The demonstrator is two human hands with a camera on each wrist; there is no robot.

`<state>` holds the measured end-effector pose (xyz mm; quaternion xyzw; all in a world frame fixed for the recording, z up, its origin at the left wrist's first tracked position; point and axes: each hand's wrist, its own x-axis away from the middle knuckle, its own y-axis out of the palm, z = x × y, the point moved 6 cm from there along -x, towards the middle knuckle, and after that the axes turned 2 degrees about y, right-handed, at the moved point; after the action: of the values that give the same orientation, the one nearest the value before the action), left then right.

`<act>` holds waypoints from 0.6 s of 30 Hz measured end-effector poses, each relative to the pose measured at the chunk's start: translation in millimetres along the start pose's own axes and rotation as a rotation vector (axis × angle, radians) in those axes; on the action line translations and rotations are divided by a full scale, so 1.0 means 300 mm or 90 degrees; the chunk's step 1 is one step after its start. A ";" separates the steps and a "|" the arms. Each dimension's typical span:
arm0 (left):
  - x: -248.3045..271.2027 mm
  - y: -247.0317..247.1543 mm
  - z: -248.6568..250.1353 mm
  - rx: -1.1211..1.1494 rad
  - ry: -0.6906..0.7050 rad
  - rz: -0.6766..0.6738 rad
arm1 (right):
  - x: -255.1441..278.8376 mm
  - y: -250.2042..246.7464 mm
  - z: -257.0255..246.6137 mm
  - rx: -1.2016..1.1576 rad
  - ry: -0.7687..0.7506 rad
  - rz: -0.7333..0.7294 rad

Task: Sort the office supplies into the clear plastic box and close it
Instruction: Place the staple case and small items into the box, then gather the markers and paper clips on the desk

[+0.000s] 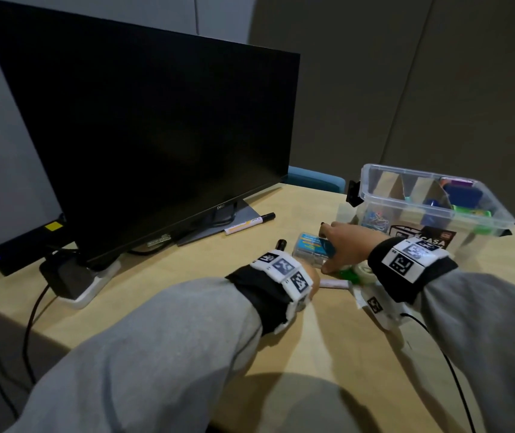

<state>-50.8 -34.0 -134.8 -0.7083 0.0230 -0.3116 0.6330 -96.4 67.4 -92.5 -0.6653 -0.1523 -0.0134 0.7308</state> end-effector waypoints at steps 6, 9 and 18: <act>-0.001 -0.068 -0.106 -0.082 -0.016 -0.017 | 0.026 0.004 0.050 -0.016 -0.020 -0.007; 0.012 -0.099 -0.175 -0.113 0.033 -0.016 | 0.031 0.007 0.069 -0.023 -0.025 -0.006; -0.007 -0.217 -0.346 0.177 0.016 0.234 | 0.072 -0.059 -0.061 -0.009 -0.152 0.119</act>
<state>-124.9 -111.9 -76.0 -0.5945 0.1161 -0.1998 0.7702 -76.1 51.5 -71.4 -0.6783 -0.1753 0.1325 0.7012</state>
